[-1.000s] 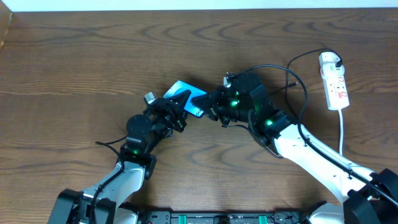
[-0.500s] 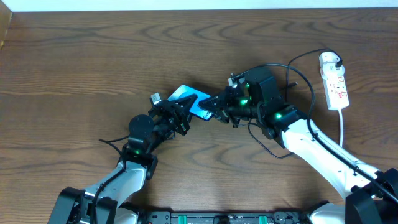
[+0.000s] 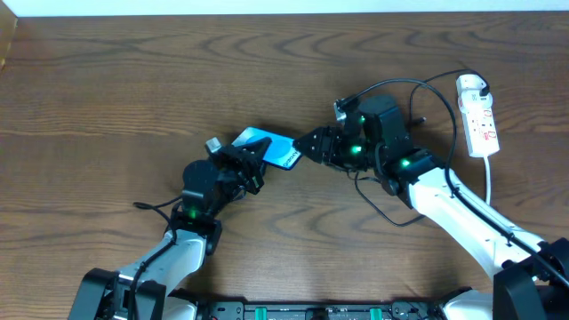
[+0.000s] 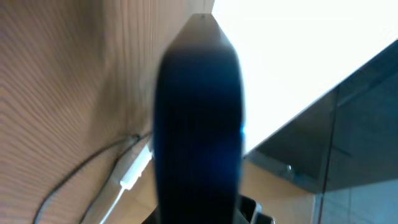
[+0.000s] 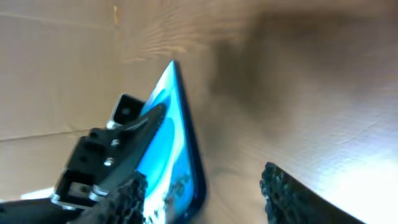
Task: Plug charger to phone and switch on socket
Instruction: 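Release the right gripper and pull it back toward the power strip, then lower the right gripper onto the black USB-C cable and grasp it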
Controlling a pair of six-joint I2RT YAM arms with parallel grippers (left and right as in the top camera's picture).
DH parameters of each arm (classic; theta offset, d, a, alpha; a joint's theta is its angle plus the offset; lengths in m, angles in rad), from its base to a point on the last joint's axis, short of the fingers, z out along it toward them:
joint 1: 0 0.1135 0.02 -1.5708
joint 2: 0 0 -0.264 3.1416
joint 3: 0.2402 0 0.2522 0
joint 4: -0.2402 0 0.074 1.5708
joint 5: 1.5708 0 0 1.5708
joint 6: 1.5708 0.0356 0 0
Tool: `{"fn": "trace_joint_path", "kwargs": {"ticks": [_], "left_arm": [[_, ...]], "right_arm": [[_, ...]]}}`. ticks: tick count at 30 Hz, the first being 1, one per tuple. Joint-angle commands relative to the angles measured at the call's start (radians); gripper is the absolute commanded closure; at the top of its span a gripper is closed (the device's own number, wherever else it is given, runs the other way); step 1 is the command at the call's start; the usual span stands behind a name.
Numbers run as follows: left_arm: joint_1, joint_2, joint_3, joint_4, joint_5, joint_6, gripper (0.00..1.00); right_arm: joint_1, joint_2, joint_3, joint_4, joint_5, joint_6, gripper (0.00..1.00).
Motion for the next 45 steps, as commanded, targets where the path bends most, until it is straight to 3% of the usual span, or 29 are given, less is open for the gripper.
{"fn": "trace_joint_path", "kwargs": {"ticks": [1,9,14,21,28,32,34,37,45], "left_arm": [[0.048,-0.020,0.023,0.010,-0.017,0.040,0.92],[0.087,-0.005,0.073,0.010,-0.039,0.063,0.93],[0.087,0.093,0.158,0.010,-0.024,0.063,0.93],[0.087,0.306,0.361,0.011,0.246,0.077,0.93],[0.087,0.359,0.405,0.011,0.496,0.077,0.93],[0.087,0.359,0.405,0.011,0.647,0.077,0.93],[0.087,0.359,0.405,0.011,0.712,0.077,0.93],[0.087,0.359,0.405,0.013,0.795,0.081,0.93],[0.087,0.359,0.405,0.015,0.846,0.130,0.93]], "right_arm": [[-0.047,-0.008,-0.005,-0.012,0.083,-0.195,0.34],[-0.106,-0.075,0.027,-0.203,0.354,-0.204,0.23],[-0.106,-0.083,0.122,-0.435,0.528,-0.204,0.20],[-0.110,-0.077,0.292,-0.685,0.700,-0.150,0.18],[-0.161,0.000,0.336,-0.721,0.698,-0.064,0.15],[-0.197,0.090,0.336,-0.690,0.653,-0.065,0.05],[-0.210,0.147,0.336,-0.649,0.624,-0.065,0.08],[-0.212,0.242,0.336,-0.591,0.682,-0.054,0.20],[-0.212,0.402,0.336,-0.508,0.734,0.010,0.43]]}}
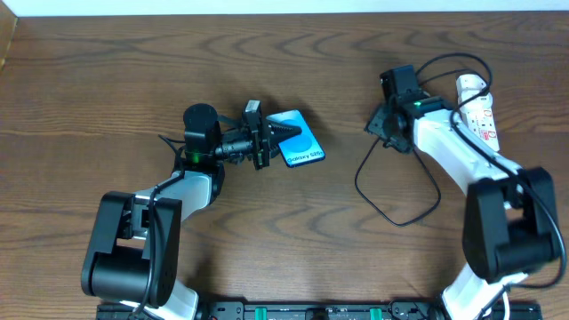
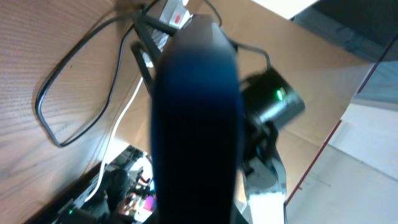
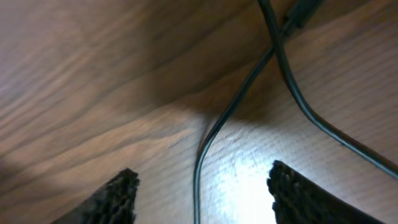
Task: Plug charger to phone and switch on socket
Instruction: 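Lower the right gripper onto the black USB-C cable and grasp it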
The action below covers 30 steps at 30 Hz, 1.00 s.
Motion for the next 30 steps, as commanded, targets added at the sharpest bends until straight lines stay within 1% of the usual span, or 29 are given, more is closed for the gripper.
{"fn": "trace_joint_path", "kwargs": {"ticks": [1,3,5,8,9,10,12,15,16,19,22,23,27,28,29,30], "left_arm": [[0.003,-0.006,0.027,0.010,0.063,0.035,0.92],[0.003,-0.006,0.027,0.010,0.063,0.035,0.93],[0.003,-0.006,0.027,0.010,0.063,0.037,0.93],[0.003,-0.006,0.027,0.010,0.063,0.050,0.93],[0.003,-0.006,0.027,0.010,0.063,0.050,0.93],[0.003,-0.006,0.027,0.010,0.063,0.050,0.93],[0.003,-0.006,0.027,0.009,0.062,0.050,0.93],[0.003,-0.006,0.027,0.010,0.063,0.050,0.93],[0.003,-0.006,0.027,0.010,0.063,0.050,0.93],[0.003,-0.006,0.027,0.009,0.063,0.050,0.93],[0.003,-0.006,0.027,0.010,0.063,0.053,0.93],[0.003,-0.006,0.027,0.009,0.063,0.053,0.93],[0.003,-0.006,0.027,0.009,0.063,0.053,0.93],[0.003,-0.006,0.027,0.010,0.063,0.053,0.93],[0.003,-0.006,0.027,0.009,0.063,0.053,0.93],[0.003,-0.006,0.027,0.010,0.063,0.053,0.93]], "right_arm": [[-0.003,0.064,0.009,0.021,0.042,0.032,0.44],[-0.003,0.093,0.009,0.032,0.050,0.032,0.48],[-0.004,0.116,0.009,0.040,0.056,0.032,0.55],[-0.001,0.132,0.009,0.042,0.043,0.012,0.74],[0.002,0.133,0.009,0.042,0.025,-0.021,0.80],[0.007,0.133,0.009,0.042,0.000,-0.064,0.88],[0.023,0.133,0.009,0.041,-0.084,-0.176,0.96],[0.056,0.133,0.009,-0.004,-0.233,-0.367,0.99],[0.072,0.133,0.009,-0.038,-0.248,-0.411,0.99],[0.119,0.135,0.006,-0.154,-0.214,-0.475,0.99],[0.163,0.135,-0.009,-0.238,-0.136,-0.477,0.99],[0.178,0.135,-0.016,-0.251,-0.115,-0.477,0.98],[0.206,0.135,-0.026,-0.233,-0.059,-0.460,0.73],[0.207,0.135,-0.026,-0.214,-0.039,-0.443,0.62],[0.206,0.135,-0.025,-0.193,-0.025,-0.430,0.47],[0.204,0.135,-0.024,-0.174,-0.017,-0.414,0.41]]}}
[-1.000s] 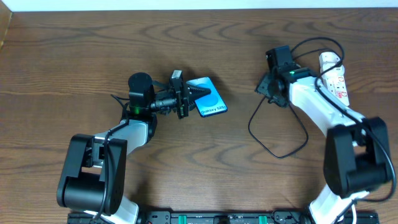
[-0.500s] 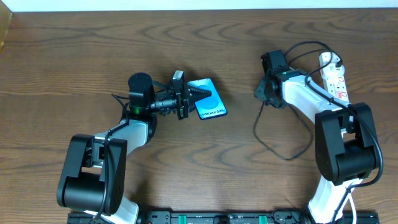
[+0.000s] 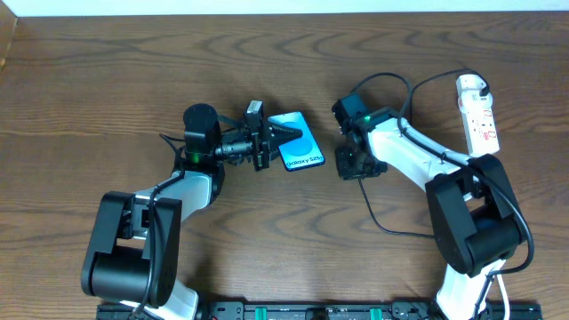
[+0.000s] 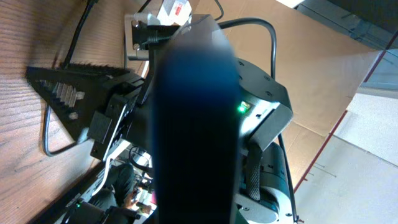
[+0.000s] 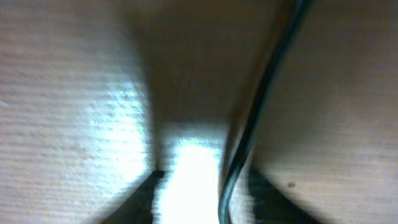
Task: Plug charger to phone and switch on socket
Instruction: 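Lower the right gripper onto the black USB-C cable and grasp it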
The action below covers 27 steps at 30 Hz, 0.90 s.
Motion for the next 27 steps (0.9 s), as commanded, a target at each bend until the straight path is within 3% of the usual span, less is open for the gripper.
{"fn": "trace_joint_path", "kwargs": {"ticks": [1,4,9,20,25,27], "left_arm": [[0.003,-0.006,0.027,0.009,0.032,0.025,0.93],[0.003,-0.006,0.027,0.009,0.032,0.025,0.93],[0.003,-0.006,0.027,0.009,0.032,0.025,0.93],[0.003,-0.006,0.027,0.009,0.032,0.024,0.93],[0.003,-0.006,0.027,0.009,0.033,0.024,0.92],[0.003,-0.006,0.027,0.009,0.033,0.024,0.93]], "right_arm": [[-0.010,0.044,-0.040,0.052,0.077,0.037,0.39],[-0.029,0.044,-0.040,0.114,0.077,0.093,0.24],[-0.054,0.045,-0.040,0.178,0.077,0.116,0.14],[-0.007,0.045,-0.050,0.152,0.097,0.126,0.32],[-0.006,0.045,-0.055,0.163,0.152,0.125,0.31],[-0.006,0.045,-0.056,0.163,0.156,0.125,0.25]]}}
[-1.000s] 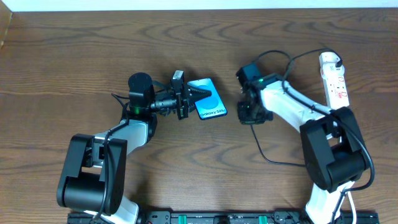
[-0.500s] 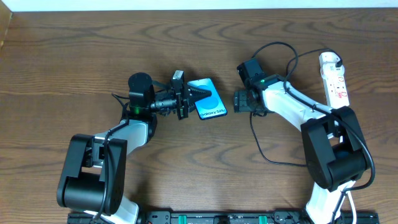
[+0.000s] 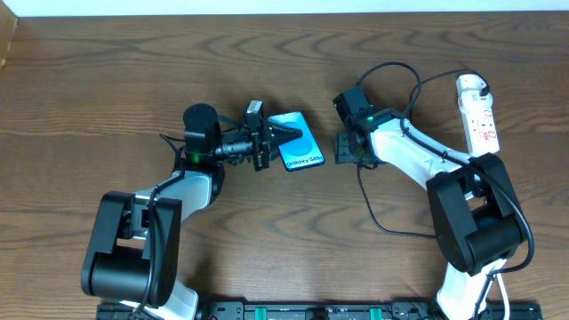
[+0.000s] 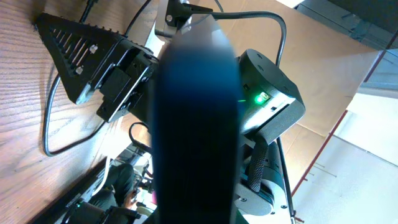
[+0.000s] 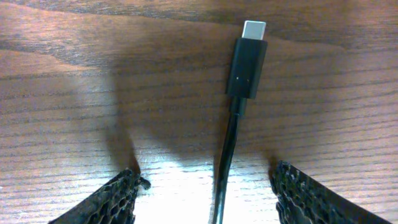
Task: Plug charger to phone and switch on socket
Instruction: 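Lower the right gripper onto the black USB-C cable and grasp it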
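Note:
A blue phone [image 3: 300, 148] with a white label sits in my left gripper [image 3: 270, 146], which is shut on its left end. The left wrist view shows the phone [image 4: 196, 124] edge-on as a dark blurred slab. The black charger cable [image 3: 374, 206] loops over the table to the white socket strip [image 3: 477, 114] at the far right. Its USB-C plug [image 5: 247, 59] lies flat on the wood. My right gripper [image 5: 208, 199] is open, low over the table, with the cable running between its fingers [image 5: 109, 198]. In the overhead view the right gripper [image 3: 340, 148] is just right of the phone.
The wooden table [image 3: 107, 80] stretches left and back. The cable's far loop [image 3: 400, 76] arcs behind the right arm. The right gripper [image 4: 81, 59] shows in the left wrist view, close beside the phone.
My right gripper has moved a little farther back, from beside the phone's near corner to level with it. The plug now shows sharply ahead of its open fingers. The left gripper and phone have not moved.
First both grippers met at the table's middle, the left holding the phone tilted. Then the left held the phone farther back and left, while the right was over the cable near the socket strip. Later the right was low by the phone, and now straddles the cable behind the plug.

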Controlling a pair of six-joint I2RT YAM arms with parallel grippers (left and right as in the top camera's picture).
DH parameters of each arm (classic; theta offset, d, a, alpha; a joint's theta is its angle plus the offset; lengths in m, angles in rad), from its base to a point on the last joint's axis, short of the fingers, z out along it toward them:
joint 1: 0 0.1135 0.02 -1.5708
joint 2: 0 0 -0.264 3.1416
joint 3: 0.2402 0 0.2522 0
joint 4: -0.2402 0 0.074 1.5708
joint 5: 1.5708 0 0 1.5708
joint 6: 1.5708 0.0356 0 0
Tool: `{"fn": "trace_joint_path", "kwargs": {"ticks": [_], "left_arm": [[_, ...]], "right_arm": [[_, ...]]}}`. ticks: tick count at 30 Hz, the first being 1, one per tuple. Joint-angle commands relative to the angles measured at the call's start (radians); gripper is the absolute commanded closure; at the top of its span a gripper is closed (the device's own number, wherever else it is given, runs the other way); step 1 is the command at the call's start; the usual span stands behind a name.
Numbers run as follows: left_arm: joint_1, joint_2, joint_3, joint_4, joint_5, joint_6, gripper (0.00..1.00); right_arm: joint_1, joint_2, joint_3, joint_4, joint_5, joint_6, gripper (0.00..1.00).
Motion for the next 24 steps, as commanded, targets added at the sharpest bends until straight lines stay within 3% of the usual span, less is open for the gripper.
{"fn": "trace_joint_path", "kwargs": {"ticks": [1,3,8,10,14,16,24], "left_arm": [[0.003,-0.006,0.027,0.009,0.032,0.024,0.92],[0.003,-0.006,0.027,0.009,0.032,0.024,0.93],[0.003,-0.006,0.027,0.009,0.032,0.024,0.93],[0.003,-0.006,0.027,0.009,0.032,0.024,0.92],[0.003,-0.006,0.027,0.009,0.032,0.024,0.93],[0.003,-0.006,0.027,0.009,0.032,0.024,0.92],[0.003,-0.006,0.027,0.009,0.032,0.024,0.93]], "right_arm": [[0.010,0.042,-0.041,-0.006,0.045,0.007,0.19],[0.010,0.042,-0.041,-0.010,0.044,0.007,0.01],[0.010,0.042,-0.043,-0.010,0.045,0.007,0.01],[0.010,0.042,-0.044,-0.009,0.045,0.007,0.09],[0.010,0.042,-0.044,-0.010,0.045,0.007,0.39],[0.010,0.042,-0.045,-0.010,0.045,0.007,0.47],[0.010,0.042,-0.045,-0.007,0.048,0.007,0.49]]}}
